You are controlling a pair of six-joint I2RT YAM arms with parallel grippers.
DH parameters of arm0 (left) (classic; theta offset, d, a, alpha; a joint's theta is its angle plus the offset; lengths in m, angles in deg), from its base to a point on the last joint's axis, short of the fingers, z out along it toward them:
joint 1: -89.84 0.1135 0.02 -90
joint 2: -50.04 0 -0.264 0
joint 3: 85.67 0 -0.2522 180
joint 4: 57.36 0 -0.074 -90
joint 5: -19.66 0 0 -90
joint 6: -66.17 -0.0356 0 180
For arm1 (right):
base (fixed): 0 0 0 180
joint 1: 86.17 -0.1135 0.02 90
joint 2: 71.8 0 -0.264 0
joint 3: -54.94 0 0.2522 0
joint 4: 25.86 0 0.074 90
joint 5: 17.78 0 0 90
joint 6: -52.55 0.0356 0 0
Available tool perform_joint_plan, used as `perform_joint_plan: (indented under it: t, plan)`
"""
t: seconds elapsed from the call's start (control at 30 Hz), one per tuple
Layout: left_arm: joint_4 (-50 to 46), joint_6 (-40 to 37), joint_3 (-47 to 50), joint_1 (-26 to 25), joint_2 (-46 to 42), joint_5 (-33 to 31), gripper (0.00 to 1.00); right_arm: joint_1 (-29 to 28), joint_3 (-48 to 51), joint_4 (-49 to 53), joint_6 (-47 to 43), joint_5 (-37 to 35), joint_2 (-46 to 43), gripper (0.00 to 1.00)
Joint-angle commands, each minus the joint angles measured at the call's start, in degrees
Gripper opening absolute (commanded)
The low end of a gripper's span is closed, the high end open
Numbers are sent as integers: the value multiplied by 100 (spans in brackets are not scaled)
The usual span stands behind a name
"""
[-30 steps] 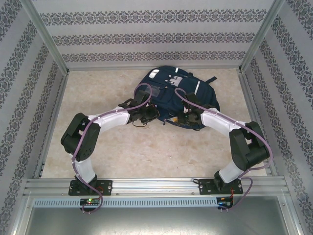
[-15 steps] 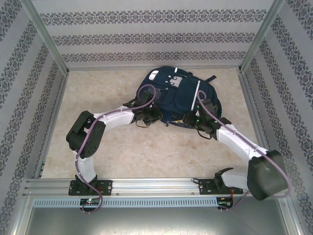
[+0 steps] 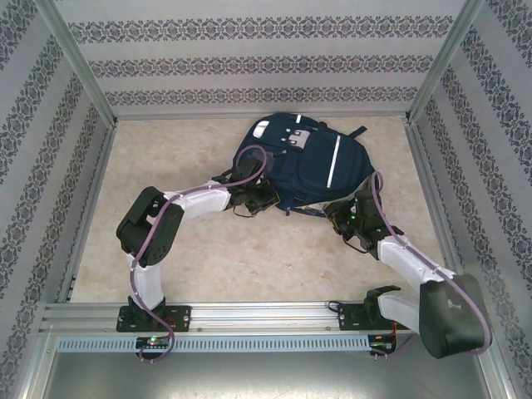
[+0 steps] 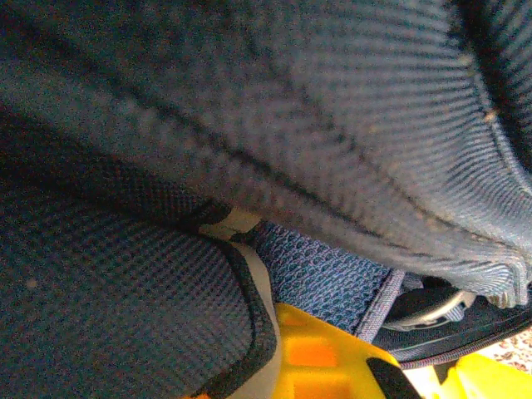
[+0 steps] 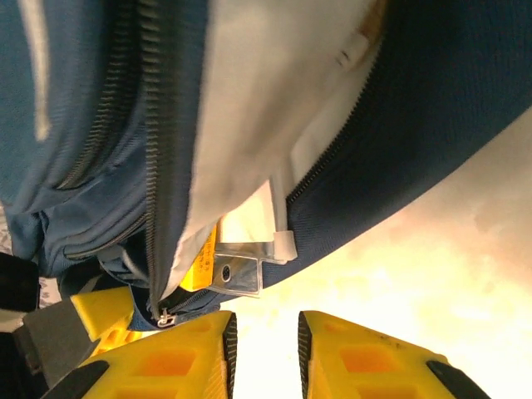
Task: Pack the student bag
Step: Rotate the student bag at the top-center of the table.
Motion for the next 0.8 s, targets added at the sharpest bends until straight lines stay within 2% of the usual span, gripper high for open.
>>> perform_joint_plan:
  t: [0.0,0.23,0.37,0.77]
  plan:
    - [364,93,-150,-139,72,348,0,44,-81,-788,397,516,444,29]
    - [429,102,-88,-142,28,353,0,58,-354,-1097,373,558,1157,28]
    - [395,71,-87,-147,-7,345,0,112,-448,-1309,353,594,1440,18]
    - [266,-111,-118,-318,-33,411,0,432,-1015,-1433,128,574,2040,14]
